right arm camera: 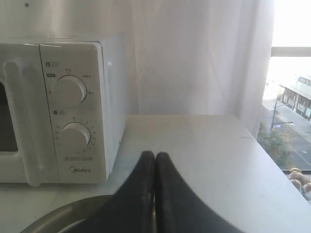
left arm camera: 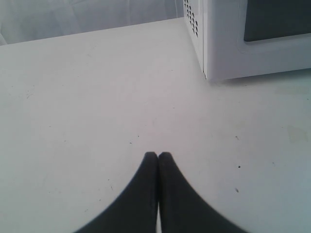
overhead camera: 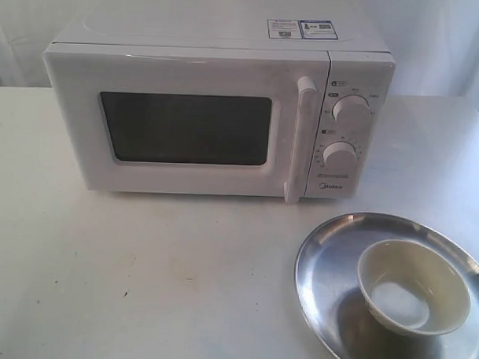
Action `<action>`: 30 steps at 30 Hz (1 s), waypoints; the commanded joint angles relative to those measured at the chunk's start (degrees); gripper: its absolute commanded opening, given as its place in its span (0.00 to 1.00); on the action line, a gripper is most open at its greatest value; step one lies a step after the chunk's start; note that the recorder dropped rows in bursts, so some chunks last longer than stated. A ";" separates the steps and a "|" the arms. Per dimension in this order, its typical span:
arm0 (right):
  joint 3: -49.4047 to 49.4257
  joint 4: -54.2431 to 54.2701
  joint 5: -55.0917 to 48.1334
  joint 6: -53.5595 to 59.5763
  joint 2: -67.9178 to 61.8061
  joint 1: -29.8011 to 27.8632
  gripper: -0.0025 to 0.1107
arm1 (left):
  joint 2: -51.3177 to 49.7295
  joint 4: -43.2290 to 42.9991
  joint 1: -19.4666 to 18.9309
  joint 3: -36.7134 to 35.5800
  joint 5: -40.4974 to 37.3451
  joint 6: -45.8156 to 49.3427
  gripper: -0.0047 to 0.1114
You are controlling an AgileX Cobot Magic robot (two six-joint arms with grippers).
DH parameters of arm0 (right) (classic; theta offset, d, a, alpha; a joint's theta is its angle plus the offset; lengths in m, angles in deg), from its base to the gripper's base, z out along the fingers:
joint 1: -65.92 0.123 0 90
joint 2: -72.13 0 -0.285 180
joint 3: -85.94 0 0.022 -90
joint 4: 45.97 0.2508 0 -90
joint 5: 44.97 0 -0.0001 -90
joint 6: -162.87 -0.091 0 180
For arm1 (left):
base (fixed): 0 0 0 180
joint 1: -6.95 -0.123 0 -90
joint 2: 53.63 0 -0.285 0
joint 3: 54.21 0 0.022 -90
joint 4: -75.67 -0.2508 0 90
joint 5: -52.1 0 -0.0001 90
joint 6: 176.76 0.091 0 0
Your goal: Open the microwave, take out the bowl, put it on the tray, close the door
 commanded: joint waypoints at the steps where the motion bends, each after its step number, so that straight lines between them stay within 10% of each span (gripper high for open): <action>1: 0.28 4.88 -0.09 4.64 0.03 -0.35 0.02 | 0.12 0.22 0.05 -0.19 0.08 -0.32 0.04; 30: 0.28 4.77 -3.60 4.53 0.03 -0.35 0.02 | 0.12 0.22 0.05 -0.19 0.08 -0.32 0.04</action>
